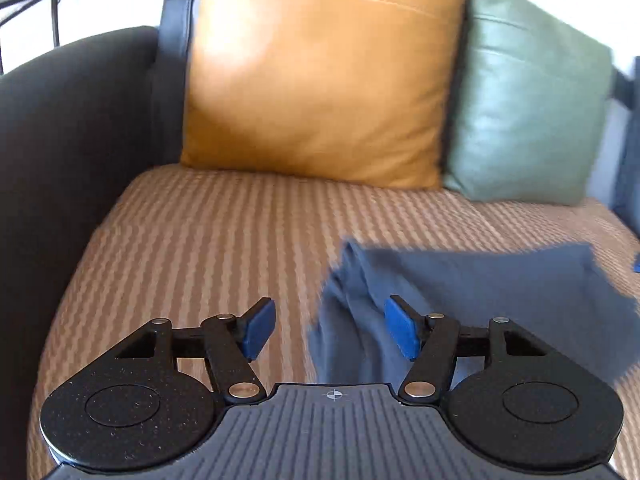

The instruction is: Fold clothes

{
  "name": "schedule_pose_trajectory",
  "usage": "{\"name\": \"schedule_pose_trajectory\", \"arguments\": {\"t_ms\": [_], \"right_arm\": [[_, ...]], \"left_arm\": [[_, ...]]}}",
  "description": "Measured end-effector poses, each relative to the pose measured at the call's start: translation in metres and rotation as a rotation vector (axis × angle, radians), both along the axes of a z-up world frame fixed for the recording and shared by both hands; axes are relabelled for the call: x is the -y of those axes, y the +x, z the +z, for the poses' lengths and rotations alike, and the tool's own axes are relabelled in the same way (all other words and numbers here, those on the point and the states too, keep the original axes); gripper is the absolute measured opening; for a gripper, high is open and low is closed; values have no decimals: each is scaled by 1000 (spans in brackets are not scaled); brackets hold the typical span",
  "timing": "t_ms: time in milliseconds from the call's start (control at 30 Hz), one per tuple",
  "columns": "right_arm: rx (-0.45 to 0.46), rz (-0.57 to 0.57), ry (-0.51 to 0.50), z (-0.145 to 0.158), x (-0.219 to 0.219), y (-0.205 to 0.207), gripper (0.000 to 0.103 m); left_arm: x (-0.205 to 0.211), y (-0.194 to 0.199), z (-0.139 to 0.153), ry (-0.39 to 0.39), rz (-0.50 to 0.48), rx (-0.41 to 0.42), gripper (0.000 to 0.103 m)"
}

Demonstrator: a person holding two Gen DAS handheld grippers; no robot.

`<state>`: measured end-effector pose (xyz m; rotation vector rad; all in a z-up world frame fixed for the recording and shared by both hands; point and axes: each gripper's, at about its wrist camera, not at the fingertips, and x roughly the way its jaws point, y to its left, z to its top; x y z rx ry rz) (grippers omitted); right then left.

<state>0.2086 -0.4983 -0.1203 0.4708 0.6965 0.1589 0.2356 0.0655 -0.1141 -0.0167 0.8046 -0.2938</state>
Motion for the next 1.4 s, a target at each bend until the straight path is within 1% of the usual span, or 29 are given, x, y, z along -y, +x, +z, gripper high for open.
{"name": "schedule_pose_trajectory", "arguments": {"t_ms": [67,133,200,300,367,400,433,467,500,533,567,600,667,700,767,833,867,900,933,967,1000,1067,1133,1167,1233,1300,1333,1367,1400], "right_arm": [[-15,14,43,-1,-9,-27,60],[-40,35,40,-7,-23,-46,60],[-71,55,30,-13,-37,-58,60],[-102,41,51,-20,-41,-73,60],[-112,17,83,-25,-45,-68,60],[-120,1,106,-26,-45,-67,60],[-127,-14,128,-28,-45,-66,60],[-132,-26,154,-30,-45,-65,60],[-136,-33,175,-33,-47,-63,60],[-142,-27,187,-35,-51,-60,42],[-144,-10,190,-35,-53,-59,21],[-145,-14,194,-36,-53,-59,9],[-147,-28,203,-37,-52,-61,8],[-159,-37,203,-40,-50,-63,8],[-184,-55,214,-48,-45,-67,8],[-187,-79,259,-55,-40,-71,10],[-185,-91,282,-57,-38,-73,10],[-176,-103,293,-55,-37,-76,15],[-165,-115,303,-52,-37,-79,22],[-154,-127,312,-50,-37,-83,27],[-143,-139,322,-47,-37,-86,39],[-125,-164,367,-42,-37,-97,45],[-120,-177,389,-42,-38,-104,51],[-118,-183,398,-42,-39,-108,52],[-114,-196,418,-43,-41,-115,57],[-122,-211,433,-45,-40,-116,58],[-126,-219,440,-46,-39,-116,59],[-130,-226,448,-48,-39,-117,59],[-134,-234,455,-49,-38,-117,59]], "left_arm": [[0,-22,-8,-23,-8,-26,74],[3,-37,-18,-40,-14,-55,74],[9,-41,-27,-33,-18,-80,73],[20,-41,-34,-9,-3,-74,75],[24,-40,-35,-5,9,-74,75],[26,-39,-37,-23,15,-84,73],[28,-39,-38,-39,22,-93,67],[29,-40,-39,-39,38,-100,35],[29,-41,-40,-40,54,-107,24],[29,-43,-41,-38,71,-113,17],[27,-45,-43,-20,102,-113,10],[24,-47,-45,-4,132,-115,7],[12,-49,-55,6,182,-133,6],[8,-51,-57,-3,191,-137,0],[1,-55,-60,-21,209,-144,0],[-7,-58,-64,-39,226,-152,2],[-10,-60,-66,-48,235,-156,17],[-14,-62,-66,-57,244,-158,25],[-14,-65,-61,-67,253,-148,25],[-15,-67,-55,-83,260,-125,32],[-15,-67,-50,-105,257,-108,49],[-12,-63,-43,-144,252,-98,65],[-6,-57,-41,-174,239,-114,66],[-3,-52,-43,-188,228,-128,67],[6,-48,-46,-173,230,-140,71],[13,-44,-53,-155,247,-152,69],[17,-41,-57,-156,254,-162,61],[19,-41,-59,-158,262,-169,18],[18,-44,-60,-174,264,-165,0]]}}
